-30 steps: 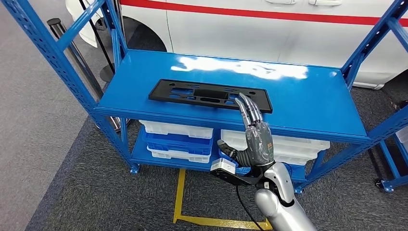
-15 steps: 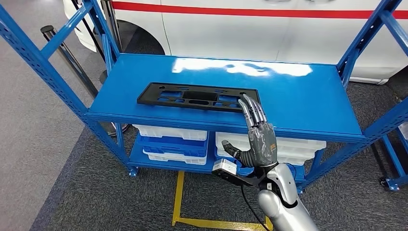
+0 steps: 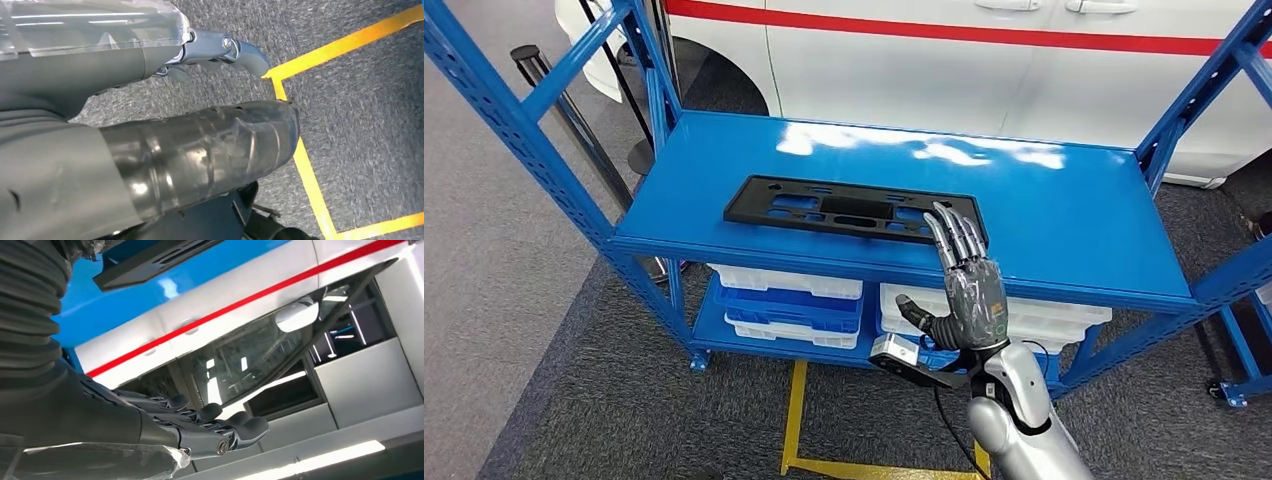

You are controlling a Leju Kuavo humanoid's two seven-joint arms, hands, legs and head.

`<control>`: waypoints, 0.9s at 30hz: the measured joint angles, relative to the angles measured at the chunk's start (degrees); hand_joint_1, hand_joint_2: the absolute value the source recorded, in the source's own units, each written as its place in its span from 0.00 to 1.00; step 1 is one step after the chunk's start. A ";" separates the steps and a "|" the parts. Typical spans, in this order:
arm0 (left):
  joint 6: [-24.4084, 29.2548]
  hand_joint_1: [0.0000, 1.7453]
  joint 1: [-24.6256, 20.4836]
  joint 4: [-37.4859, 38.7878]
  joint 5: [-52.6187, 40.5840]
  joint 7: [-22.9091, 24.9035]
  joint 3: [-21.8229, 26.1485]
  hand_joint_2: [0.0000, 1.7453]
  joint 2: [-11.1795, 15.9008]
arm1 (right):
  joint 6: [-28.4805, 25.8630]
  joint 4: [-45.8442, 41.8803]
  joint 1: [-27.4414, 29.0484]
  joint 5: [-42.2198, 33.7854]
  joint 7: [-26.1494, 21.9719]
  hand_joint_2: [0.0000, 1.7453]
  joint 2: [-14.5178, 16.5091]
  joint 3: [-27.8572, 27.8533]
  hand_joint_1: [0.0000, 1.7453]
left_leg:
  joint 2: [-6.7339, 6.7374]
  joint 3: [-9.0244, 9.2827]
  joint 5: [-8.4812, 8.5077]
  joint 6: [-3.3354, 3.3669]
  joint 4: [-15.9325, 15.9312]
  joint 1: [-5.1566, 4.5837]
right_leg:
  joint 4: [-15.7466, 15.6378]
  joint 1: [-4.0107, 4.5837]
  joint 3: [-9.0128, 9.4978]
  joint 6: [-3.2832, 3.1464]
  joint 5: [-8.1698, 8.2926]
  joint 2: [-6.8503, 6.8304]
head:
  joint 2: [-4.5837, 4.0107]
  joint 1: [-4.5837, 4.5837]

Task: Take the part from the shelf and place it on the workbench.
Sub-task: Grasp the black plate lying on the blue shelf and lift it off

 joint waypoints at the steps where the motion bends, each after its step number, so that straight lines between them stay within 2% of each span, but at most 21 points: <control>1: -0.01 0.00 0.01 0.00 -0.01 0.07 -0.01 0.00 0.00 | 0.01 0.07 -0.03 0.20 0.08 1.00 -0.15 -0.08 0.00 | -0.05 0.39 -0.36 -0.17 0.08 0.02 | -3.62 -0.12 1.41 -0.06 2.50 -0.06 | 0.00 0.01; 2: -0.01 0.00 -0.01 0.00 -0.01 0.12 -0.01 0.00 0.00 | 0.03 0.13 -0.10 0.41 0.14 1.00 -0.36 -0.17 0.00 | -0.10 0.66 -0.74 -0.42 0.20 -0.05 | -7.09 -0.14 2.93 -0.14 4.22 -0.11 | 0.00 0.02; 3: -0.02 0.00 -0.05 0.00 0.00 0.21 -0.02 0.00 0.01 | 0.05 0.18 -0.19 0.73 0.18 1.00 -0.52 -0.23 0.00 | -0.14 0.79 -1.11 -0.77 0.36 -0.14 | -9.93 -0.05 4.21 -0.33 5.17 -0.10 | 0.00 0.01; 4: -0.02 0.00 -0.08 0.00 0.01 0.32 -0.02 0.00 0.01 | 0.10 0.25 -0.26 1.13 0.21 1.00 -0.66 -0.27 0.00 | -0.15 0.82 -1.40 -1.12 0.47 -0.24 | -11.57 0.08 4.92 -0.51 5.36 -0.07 | 0.00 0.00; 7: -0.04 0.00 -0.17 0.00 0.01 0.60 -0.08 0.00 0.03 | 0.37 0.47 -0.47 2.48 0.48 1.00 -1.19 -0.32 0.00 | -0.06 1.01 -2.01 -2.13 0.44 -0.20 | -12.34 0.24 5.43 -1.43 4.52 0.19 | 0.00 -0.02; 9: -0.14 0.00 -0.26 0.00 0.00 0.66 -0.16 0.00 0.05 | 0.49 0.53 -0.94 2.87 0.60 1.00 -1.54 -0.33 0.00 | 0.00 0.23 -3.33 -2.70 2.74 -0.05 | -12.67 0.09 6.22 -2.26 4.13 0.22 | 0.00 -0.03; 10: -0.20 0.00 -0.30 0.00 -0.01 0.70 -0.23 0.00 0.07 | 0.52 0.56 -1.22 2.98 0.61 1.00 -1.63 -0.34 0.00 | 0.02 -1.25 -4.57 -2.89 5.71 0.01 | -12.79 0.06 6.68 -2.62 3.87 0.18 | 0.00 -0.05; 12: -0.31 0.00 -0.26 0.00 -0.01 0.79 -0.38 0.00 0.07 | 0.58 0.73 -1.63 3.13 0.60 1.00 -1.77 -0.34 0.00 | 0.01 -6.02 -7.20 -3.10 13.83 0.01 | -12.80 0.29 7.43 -3.08 3.19 0.15 | 0.00 -0.10; 13: -0.34 0.00 -0.18 0.00 -0.02 0.83 -0.44 0.00 0.07 | 0.61 0.84 -1.69 3.16 0.60 1.00 -1.85 -0.34 0.00 | 0.02 -8.12 -7.49 -3.08 16.74 0.00 | -12.79 0.46 7.88 -3.18 2.81 0.18 | 0.00 -0.09; 14: -0.36 0.00 -0.09 0.00 -0.04 0.85 -0.46 0.00 0.07 | 0.62 0.93 -1.72 3.18 0.60 1.00 -1.93 -0.34 0.00 | 0.01 -9.31 -6.67 -2.94 17.68 -0.03 | -12.78 0.62 8.41 -3.23 2.40 0.24 | 0.00 -0.10; 15: -0.37 0.00 -0.04 0.00 -0.05 0.86 -0.48 0.00 0.07 | 0.63 0.99 -1.75 3.19 0.60 1.00 -2.00 -0.34 0.00 | 0.00 -9.33 -4.61 -2.66 16.26 -0.10 | -12.78 0.78 9.07 -3.24 1.94 0.31 | 0.00 -0.09; 17: -0.37 0.00 -0.02 0.01 -0.07 0.88 -0.50 0.00 0.21 | 0.63 1.03 -1.89 3.20 0.60 1.00 -2.09 -0.34 0.00 | -0.02 -6.79 0.58 -1.52 8.88 -0.48 | -12.82 1.04 10.35 -3.15 0.93 0.39 | 0.00 -0.03; 18: -0.37 0.00 -0.04 0.02 -0.06 0.89 -0.52 0.00 0.34 | 0.63 1.05 -1.99 3.20 0.60 1.00 -2.12 -0.34 0.00 | -0.01 -5.40 2.18 -0.84 5.47 -0.75 | -12.85 1.10 10.74 -2.97 0.47 0.43 | 0.00 0.03; 19: -0.37 0.00 -0.11 0.03 -0.05 0.90 -0.58 0.00 0.46 | 0.64 1.09 -2.06 3.20 0.61 1.00 -2.15 -0.34 0.00 | 0.00 -4.45 2.74 -0.31 3.20 -1.04 | -12.93 1.06 10.90 -2.70 0.16 0.44 | 0.00 0.07; 21: -0.37 0.00 -0.16 0.04 -0.06 0.93 -0.74 0.00 0.56 | 0.66 1.14 -2.10 3.20 0.63 1.00 -2.20 -0.35 0.00 | -0.01 -3.67 2.19 0.27 1.43 -1.35 | -12.85 0.93 11.15 -1.98 0.23 0.43 | -0.01 0.12; 23: -0.37 0.00 -0.06 0.04 -0.07 0.96 -0.86 0.00 0.55 | 0.67 1.14 -2.16 3.21 0.62 1.00 -2.26 -0.37 0.00 | -0.09 -2.35 1.96 0.62 0.11 -0.99 | -12.00 0.98 11.27 -1.42 0.42 0.30 | -0.01 0.17; 24: -0.36 0.00 -0.06 0.05 -0.04 0.97 -0.88 0.00 0.56 | 0.66 1.14 -2.29 3.21 0.61 1.00 -2.36 -0.38 0.00 | -0.10 -1.45 1.84 0.82 -0.46 -0.75 | -10.57 0.99 10.65 -1.15 0.18 0.26 | 0.00 0.26; 25: -0.36 0.00 -0.12 0.05 -0.03 0.97 -0.90 0.00 0.56 | 0.64 1.14 -2.43 3.21 0.61 1.00 -2.46 -0.39 0.00 | -0.13 -0.62 1.66 0.98 -0.92 -0.55 | -8.07 0.93 9.25 -0.87 -0.56 0.22 | 0.00 0.36; 27: -0.38 0.00 -0.23 0.07 -0.03 0.97 -0.95 0.00 0.56 | 0.63 1.17 -2.56 3.22 0.62 1.00 -2.62 -0.40 0.00 | -0.14 0.43 0.92 1.14 -1.19 -0.51 | -1.44 0.51 4.75 -0.20 -3.09 0.21 | 0.00 0.50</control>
